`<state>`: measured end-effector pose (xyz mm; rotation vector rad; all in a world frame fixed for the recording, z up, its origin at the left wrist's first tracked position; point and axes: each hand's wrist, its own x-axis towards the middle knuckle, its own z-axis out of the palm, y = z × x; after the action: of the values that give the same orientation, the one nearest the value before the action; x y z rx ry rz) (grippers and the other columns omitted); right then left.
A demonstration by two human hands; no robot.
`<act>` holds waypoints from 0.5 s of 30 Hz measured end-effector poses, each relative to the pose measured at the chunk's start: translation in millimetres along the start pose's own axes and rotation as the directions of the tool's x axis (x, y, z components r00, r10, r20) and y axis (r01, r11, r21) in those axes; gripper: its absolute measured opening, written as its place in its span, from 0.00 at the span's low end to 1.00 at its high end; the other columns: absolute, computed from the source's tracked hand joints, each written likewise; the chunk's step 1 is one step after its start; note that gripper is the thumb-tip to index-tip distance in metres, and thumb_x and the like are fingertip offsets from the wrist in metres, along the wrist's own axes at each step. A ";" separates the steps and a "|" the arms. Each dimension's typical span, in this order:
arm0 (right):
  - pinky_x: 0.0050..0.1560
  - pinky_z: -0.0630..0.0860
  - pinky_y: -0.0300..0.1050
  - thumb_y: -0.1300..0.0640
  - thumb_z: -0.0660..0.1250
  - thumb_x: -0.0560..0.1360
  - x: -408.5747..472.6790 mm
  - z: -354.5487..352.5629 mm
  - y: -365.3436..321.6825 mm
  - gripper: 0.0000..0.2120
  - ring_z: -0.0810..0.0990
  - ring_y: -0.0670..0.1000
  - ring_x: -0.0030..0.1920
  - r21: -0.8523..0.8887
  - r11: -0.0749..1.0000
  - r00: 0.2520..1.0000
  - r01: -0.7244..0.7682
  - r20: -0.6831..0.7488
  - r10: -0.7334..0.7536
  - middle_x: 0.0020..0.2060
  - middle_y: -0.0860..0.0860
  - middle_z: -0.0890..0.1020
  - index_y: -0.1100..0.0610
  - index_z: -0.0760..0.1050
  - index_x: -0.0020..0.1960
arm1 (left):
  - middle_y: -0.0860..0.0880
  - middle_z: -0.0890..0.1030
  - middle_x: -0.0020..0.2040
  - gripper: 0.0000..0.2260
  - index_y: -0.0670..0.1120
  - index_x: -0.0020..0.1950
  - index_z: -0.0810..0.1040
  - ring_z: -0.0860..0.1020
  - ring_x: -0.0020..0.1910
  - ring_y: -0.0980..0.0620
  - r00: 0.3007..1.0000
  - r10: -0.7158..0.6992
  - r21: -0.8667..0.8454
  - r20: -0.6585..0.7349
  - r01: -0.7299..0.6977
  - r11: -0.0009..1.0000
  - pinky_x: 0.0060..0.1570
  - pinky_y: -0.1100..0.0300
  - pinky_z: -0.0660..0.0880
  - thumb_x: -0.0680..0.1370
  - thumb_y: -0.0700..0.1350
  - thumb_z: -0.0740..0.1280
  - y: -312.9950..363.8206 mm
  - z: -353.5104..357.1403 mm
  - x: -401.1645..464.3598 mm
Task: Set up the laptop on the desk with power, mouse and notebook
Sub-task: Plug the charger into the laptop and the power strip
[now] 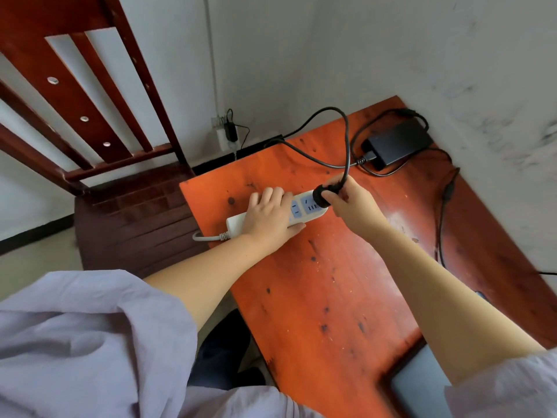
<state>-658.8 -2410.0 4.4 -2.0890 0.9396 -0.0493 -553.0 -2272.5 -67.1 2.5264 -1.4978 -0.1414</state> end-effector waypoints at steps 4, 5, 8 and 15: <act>0.32 0.69 0.36 0.57 0.60 0.77 -2.3 -0.2 4.6 0.03 0.72 0.44 0.29 0.070 0.998 1.000 -0.004 0.015 0.003 0.31 0.45 0.76 0.49 0.71 0.47 | 0.46 0.75 0.54 0.29 0.45 0.64 0.70 0.72 0.54 0.45 0.999 -0.018 0.024 -0.029 0.019 1.000 0.53 0.52 0.67 0.73 0.65 0.60 -0.6 2.1 -3.4; 0.32 0.69 0.37 0.57 0.61 0.77 -3.5 0.9 5.5 0.03 0.72 0.44 0.29 0.086 0.996 1.000 -0.002 0.021 0.000 0.31 0.46 0.76 0.49 0.71 0.47 | 0.46 0.75 0.54 0.30 0.45 0.64 0.70 0.72 0.54 0.45 0.999 -0.020 0.024 -0.027 0.021 1.000 0.53 0.52 0.67 0.73 0.65 0.60 0.0 1.6 -2.4; 0.34 0.70 0.38 0.57 0.61 0.76 -4.8 4.2 6.6 0.04 0.73 0.45 0.31 0.129 0.992 1.000 0.001 0.010 -0.003 0.32 0.45 0.76 0.48 0.71 0.46 | 0.46 0.75 0.54 0.30 0.45 0.64 0.70 0.72 0.54 0.45 0.999 -0.030 0.006 -0.025 0.030 1.000 0.53 0.51 0.67 0.73 0.66 0.60 0.8 0.5 -0.6; 0.27 0.69 0.26 0.57 0.62 0.76 -3.0 6.1 3.2 0.04 0.73 0.43 0.31 0.100 0.994 0.999 0.041 0.002 -0.041 0.34 0.43 0.76 0.48 0.71 0.46 | 0.46 0.75 0.53 0.28 0.45 0.63 0.71 0.72 0.54 0.45 0.999 -0.033 -0.033 -0.016 0.033 0.999 0.55 0.51 0.66 0.73 0.65 0.61 1.6 -0.6 -1.1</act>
<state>-660.8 -2405.2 -1.1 -2.0153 0.8739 -0.1116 -554.8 -2272.2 -66.1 2.5213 -1.4364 -0.1478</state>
